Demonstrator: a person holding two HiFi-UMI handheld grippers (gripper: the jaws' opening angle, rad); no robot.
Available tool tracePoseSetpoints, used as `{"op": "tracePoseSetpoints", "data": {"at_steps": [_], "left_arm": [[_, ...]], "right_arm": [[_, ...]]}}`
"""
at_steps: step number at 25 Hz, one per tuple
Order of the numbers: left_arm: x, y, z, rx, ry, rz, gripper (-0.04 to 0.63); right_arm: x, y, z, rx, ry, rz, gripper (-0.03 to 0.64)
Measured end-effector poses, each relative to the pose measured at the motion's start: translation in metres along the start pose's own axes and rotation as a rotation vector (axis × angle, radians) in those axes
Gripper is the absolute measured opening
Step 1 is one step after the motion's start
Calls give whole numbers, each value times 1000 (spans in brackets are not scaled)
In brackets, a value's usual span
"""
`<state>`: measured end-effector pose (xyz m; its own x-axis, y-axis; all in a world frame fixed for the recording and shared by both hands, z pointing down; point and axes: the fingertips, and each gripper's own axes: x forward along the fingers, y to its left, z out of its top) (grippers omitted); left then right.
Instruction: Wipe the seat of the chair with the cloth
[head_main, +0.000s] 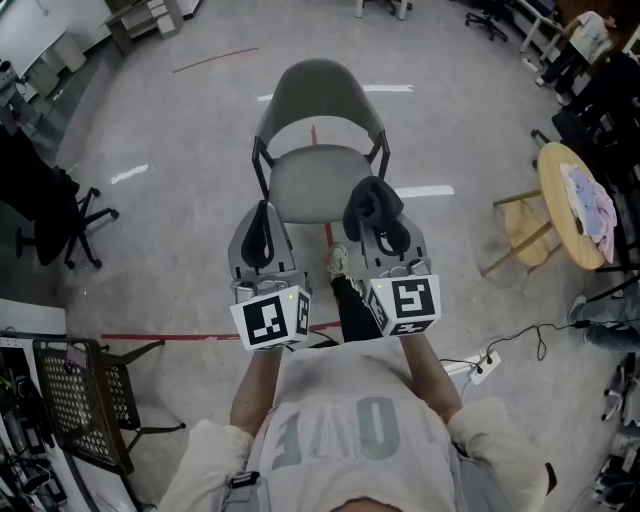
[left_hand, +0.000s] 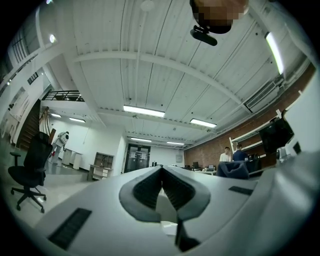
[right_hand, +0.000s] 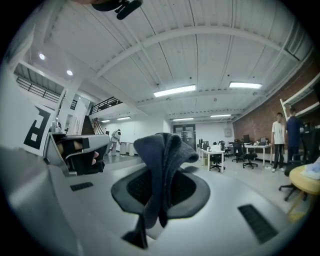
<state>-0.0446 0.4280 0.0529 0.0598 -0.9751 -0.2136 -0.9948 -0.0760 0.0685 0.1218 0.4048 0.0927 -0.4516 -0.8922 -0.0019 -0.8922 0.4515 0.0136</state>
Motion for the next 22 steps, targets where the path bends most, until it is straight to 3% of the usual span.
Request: {"op": "tracePoseSetpoints", "data": {"at_steps": [6,15,22], "left_arm": [[96,3,-13,101,-54,-10,15],[288,47,-25,91,-50,36,15],[376,60,-54,76,-10,51,15]], "right_arm": [[102,-44,-10,-3,10,19,57],[289,-107,7,-23,40,80,57],[371,-143,0,-14,77,117,57]]}}
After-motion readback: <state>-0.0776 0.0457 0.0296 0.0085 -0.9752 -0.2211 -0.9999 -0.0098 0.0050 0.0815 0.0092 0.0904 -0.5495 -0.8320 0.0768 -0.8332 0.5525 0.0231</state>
